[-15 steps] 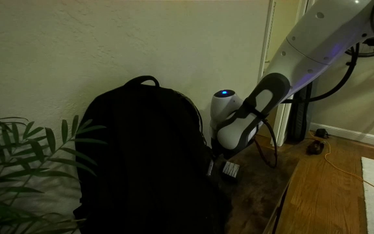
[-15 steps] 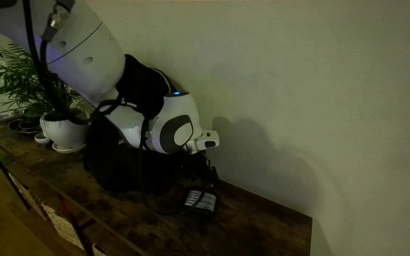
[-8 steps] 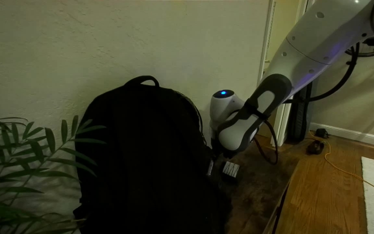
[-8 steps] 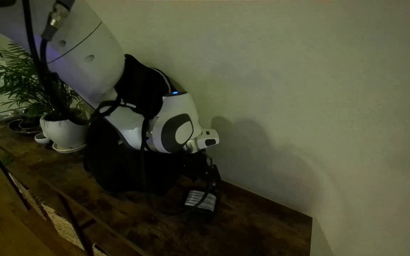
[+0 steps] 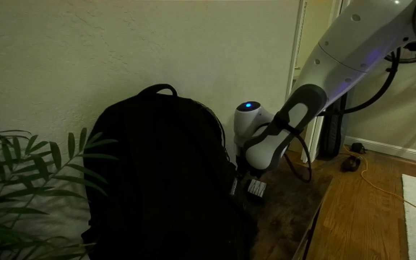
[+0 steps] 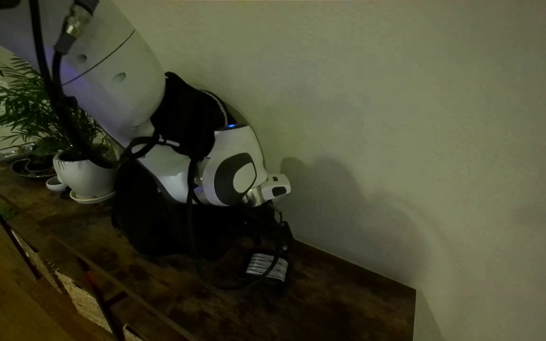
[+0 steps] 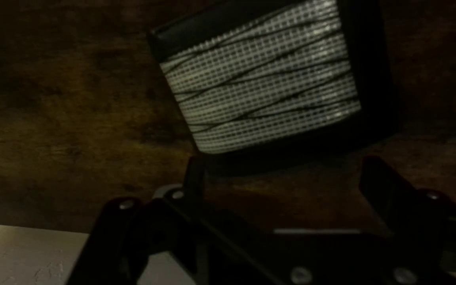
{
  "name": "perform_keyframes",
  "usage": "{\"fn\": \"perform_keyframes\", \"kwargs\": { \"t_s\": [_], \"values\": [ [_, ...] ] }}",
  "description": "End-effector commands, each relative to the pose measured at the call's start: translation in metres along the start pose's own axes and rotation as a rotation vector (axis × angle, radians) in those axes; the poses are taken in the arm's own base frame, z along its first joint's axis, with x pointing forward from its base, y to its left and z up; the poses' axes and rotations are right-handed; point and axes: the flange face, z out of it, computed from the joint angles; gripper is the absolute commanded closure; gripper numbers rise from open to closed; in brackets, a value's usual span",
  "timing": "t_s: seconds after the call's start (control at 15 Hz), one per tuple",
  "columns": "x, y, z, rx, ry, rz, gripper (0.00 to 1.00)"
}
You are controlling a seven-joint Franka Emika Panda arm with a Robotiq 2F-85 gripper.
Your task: Pick up the wallet from the table and put it in the black bag.
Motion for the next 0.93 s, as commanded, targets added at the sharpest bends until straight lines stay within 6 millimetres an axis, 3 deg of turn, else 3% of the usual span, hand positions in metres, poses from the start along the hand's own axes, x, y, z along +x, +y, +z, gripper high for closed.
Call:
{"fn": "perform_keyframes", "kwargs": {
  "t_s": [0.0, 0.33, 0.87],
  "values": [
    [-0.013, 0.01, -0.007, -0.033, -0.057, -0.006, 0.0],
    [-0.024, 0.02, -0.003, -0.048, -0.107, 0.001, 0.0],
    [-0.047, 0.018, 0.001, -0.059, -0.167, -0.082, 0.0]
  ]
}}
